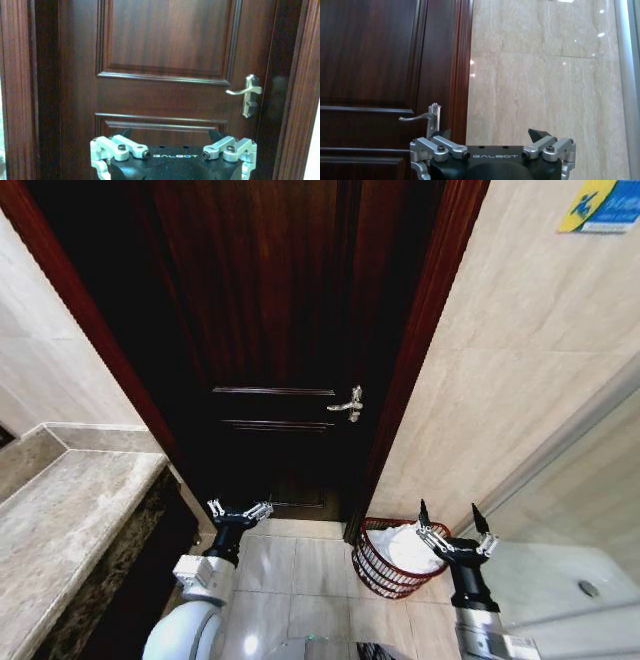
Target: Discard the used towel into the hamper.
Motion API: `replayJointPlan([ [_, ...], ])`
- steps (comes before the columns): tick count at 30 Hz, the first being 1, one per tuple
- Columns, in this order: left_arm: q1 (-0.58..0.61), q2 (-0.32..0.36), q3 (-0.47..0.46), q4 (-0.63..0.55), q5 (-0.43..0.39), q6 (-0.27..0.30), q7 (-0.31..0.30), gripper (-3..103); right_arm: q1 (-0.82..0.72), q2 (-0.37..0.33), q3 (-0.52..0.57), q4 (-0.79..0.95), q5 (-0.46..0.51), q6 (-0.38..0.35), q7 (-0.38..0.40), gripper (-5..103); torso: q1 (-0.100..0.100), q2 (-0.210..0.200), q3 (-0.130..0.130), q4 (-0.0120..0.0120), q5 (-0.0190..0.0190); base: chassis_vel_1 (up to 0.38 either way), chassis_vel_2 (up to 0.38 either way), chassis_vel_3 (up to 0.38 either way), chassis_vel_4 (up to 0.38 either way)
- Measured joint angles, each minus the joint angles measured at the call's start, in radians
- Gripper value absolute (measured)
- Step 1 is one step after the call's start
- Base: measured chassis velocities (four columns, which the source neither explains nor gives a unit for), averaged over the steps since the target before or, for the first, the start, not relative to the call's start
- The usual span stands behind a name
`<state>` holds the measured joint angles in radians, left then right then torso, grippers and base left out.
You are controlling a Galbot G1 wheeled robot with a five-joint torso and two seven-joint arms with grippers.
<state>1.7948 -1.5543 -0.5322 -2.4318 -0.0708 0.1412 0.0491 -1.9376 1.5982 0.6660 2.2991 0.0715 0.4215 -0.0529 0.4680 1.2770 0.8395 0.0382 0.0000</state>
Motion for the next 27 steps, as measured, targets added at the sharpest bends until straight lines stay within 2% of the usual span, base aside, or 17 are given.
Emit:
replayJointPlan([
  [27,0.0,0.0,0.0,0.0,0.0,0.0,0.0,100,0.0,0.0,0.0,0.0,0.0,-0.001,0.0,100,0.071,0.156,0.084,0.0,0.0,0.0,0.0,0.0,0.0],
])
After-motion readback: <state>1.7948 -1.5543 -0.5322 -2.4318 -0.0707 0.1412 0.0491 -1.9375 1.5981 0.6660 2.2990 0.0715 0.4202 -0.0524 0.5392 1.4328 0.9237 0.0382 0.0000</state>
